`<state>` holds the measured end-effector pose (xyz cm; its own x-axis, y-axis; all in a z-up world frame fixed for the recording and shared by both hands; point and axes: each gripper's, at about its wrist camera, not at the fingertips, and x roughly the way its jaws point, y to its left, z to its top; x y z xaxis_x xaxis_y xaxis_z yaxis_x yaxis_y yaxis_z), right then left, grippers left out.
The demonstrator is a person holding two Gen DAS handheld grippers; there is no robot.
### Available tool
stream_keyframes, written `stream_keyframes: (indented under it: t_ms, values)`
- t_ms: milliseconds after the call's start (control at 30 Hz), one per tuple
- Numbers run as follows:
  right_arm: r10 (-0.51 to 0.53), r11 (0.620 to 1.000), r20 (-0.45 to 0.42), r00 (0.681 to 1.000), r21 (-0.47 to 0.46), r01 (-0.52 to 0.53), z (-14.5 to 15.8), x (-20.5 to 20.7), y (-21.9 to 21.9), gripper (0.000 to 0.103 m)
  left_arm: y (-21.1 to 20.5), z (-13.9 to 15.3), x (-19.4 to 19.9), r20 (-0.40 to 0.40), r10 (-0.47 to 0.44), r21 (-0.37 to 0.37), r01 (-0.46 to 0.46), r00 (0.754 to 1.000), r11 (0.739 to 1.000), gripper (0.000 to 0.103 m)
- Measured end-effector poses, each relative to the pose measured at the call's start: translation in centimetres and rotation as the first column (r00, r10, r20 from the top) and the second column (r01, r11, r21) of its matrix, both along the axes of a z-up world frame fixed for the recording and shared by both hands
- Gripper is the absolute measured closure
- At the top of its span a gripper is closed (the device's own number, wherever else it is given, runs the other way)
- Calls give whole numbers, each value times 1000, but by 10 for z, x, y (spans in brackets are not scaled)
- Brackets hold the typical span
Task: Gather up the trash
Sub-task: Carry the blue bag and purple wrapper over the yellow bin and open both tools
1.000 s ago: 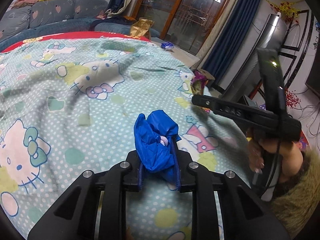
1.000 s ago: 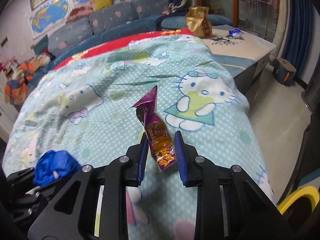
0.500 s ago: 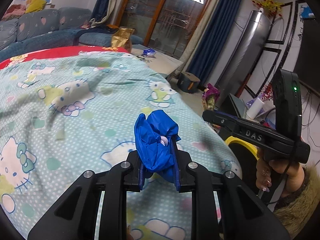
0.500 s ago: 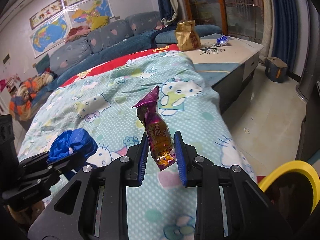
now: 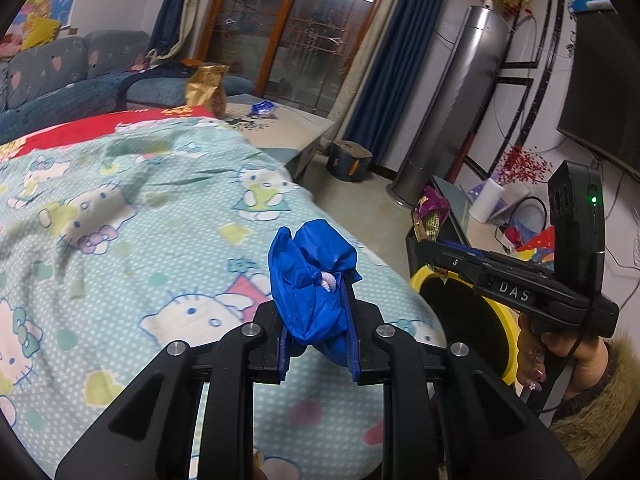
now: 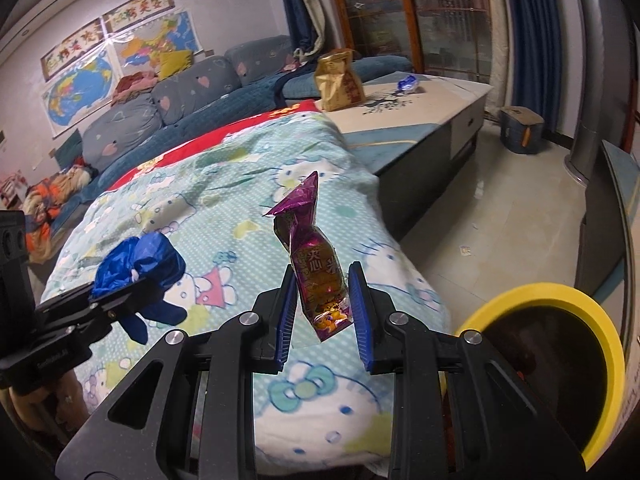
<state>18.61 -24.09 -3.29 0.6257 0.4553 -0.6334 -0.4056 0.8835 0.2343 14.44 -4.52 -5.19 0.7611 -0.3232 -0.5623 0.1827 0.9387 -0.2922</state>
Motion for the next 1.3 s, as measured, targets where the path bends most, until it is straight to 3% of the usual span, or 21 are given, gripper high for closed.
stream_keyframes:
  t_ms: [767, 1300]
  values:
    - [-196, 980, -44, 980, 32, 198, -13, -17, -86, 83, -80, 8, -6, 25, -181, 59, 180, 983, 982, 83]
    - [-332, 941, -84, 939, 44, 337, -28, -26, -139, 83, -134, 5, -8, 30, -303, 102, 299, 952, 949, 83]
